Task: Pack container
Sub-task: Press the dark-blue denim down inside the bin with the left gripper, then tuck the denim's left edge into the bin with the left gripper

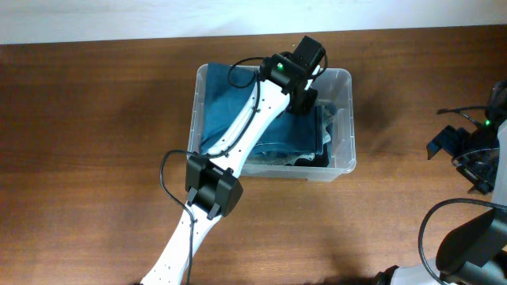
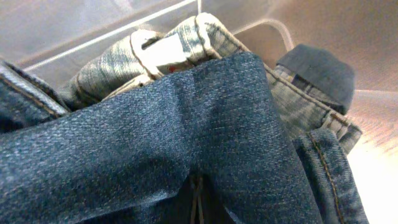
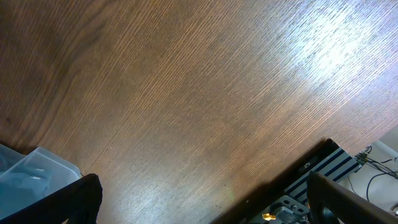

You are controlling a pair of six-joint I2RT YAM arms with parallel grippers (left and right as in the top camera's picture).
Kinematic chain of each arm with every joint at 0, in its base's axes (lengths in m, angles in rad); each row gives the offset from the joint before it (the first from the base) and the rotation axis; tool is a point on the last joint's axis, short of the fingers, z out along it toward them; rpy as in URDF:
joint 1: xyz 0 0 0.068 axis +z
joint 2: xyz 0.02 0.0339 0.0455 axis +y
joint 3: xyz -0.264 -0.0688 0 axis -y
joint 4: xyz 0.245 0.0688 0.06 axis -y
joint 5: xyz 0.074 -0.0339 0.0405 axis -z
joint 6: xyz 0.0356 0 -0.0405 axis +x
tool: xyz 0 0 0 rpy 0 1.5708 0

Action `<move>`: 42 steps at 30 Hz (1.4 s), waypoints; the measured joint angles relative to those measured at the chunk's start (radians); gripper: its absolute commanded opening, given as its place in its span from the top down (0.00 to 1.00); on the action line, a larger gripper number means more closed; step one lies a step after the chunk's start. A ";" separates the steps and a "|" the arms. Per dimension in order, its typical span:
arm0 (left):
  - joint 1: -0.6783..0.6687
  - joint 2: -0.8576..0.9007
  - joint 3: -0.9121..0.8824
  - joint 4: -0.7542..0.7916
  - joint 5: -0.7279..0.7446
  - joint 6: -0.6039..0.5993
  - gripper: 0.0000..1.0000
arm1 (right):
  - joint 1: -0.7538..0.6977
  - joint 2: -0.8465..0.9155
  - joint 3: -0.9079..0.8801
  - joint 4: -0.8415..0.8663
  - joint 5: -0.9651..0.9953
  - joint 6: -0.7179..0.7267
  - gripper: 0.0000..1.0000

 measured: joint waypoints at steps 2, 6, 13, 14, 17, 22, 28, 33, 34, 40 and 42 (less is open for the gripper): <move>0.000 0.005 0.047 -0.026 -0.010 0.000 0.98 | 0.000 0.000 0.000 0.000 0.000 0.001 0.02; 0.012 0.003 0.174 -0.114 -0.151 0.000 0.99 | 0.000 0.000 0.000 0.000 0.000 0.000 0.02; 0.147 -0.016 0.208 -0.237 -0.293 -0.001 0.99 | 0.000 0.000 0.000 0.000 0.000 0.000 0.02; 0.203 -0.016 0.208 -0.256 -0.283 -0.001 0.99 | 0.000 0.000 0.000 0.000 0.000 0.000 0.02; 0.309 -0.016 0.208 -0.280 -0.240 -0.001 0.99 | 0.000 0.000 0.000 0.000 0.000 0.000 0.02; 0.381 -0.020 0.182 -0.277 -0.174 -0.002 0.99 | 0.000 0.000 0.000 0.000 0.000 0.000 0.02; 0.372 -0.031 0.088 -0.261 -0.152 -0.001 0.99 | 0.000 0.000 0.000 0.000 0.000 0.000 0.02; 0.371 -0.036 0.107 -0.249 -0.160 -0.002 0.99 | 0.000 0.000 0.000 0.000 0.000 0.000 0.02; 0.371 -0.042 0.110 -0.246 -0.160 -0.002 0.99 | 0.000 0.000 0.000 0.000 0.000 0.001 0.02; 0.369 -0.160 0.129 -0.221 -0.159 -0.002 0.99 | 0.000 0.000 0.000 0.000 0.000 0.000 0.02; 0.365 -0.198 0.142 -0.239 -0.141 -0.002 0.99 | 0.000 0.000 0.000 0.000 0.000 0.000 0.02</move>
